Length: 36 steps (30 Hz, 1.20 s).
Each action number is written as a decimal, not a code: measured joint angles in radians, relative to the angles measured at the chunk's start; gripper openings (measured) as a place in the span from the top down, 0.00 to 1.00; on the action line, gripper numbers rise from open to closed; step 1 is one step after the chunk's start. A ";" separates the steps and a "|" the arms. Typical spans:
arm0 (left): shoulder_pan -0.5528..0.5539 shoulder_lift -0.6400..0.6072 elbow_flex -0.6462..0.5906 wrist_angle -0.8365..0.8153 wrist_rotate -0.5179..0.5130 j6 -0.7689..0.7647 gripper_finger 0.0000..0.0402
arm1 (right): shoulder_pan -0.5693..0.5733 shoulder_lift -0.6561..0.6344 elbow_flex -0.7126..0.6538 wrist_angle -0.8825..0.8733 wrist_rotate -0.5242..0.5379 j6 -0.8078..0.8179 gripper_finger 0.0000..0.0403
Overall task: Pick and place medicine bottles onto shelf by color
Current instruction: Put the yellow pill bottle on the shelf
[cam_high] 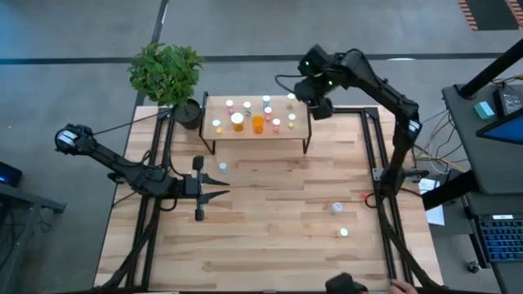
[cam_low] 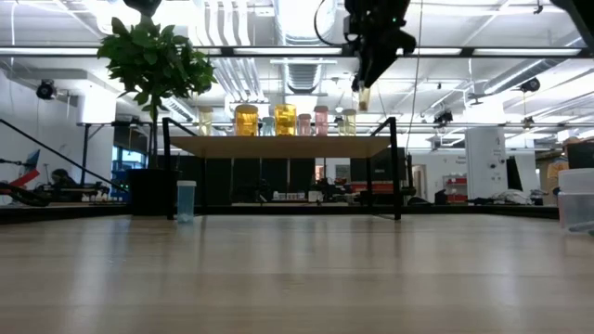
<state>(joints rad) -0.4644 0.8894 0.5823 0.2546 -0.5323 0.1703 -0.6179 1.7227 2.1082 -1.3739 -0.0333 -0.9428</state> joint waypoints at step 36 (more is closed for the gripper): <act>0.000 0.000 0.000 0.000 0.000 0.002 0.84 | -0.044 0.145 0.008 0.003 -0.063 0.122 0.73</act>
<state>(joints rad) -0.4641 0.8894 0.5819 0.2543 -0.5323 0.1726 -0.6617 1.8675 2.1166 -1.3708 -0.0961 -0.8213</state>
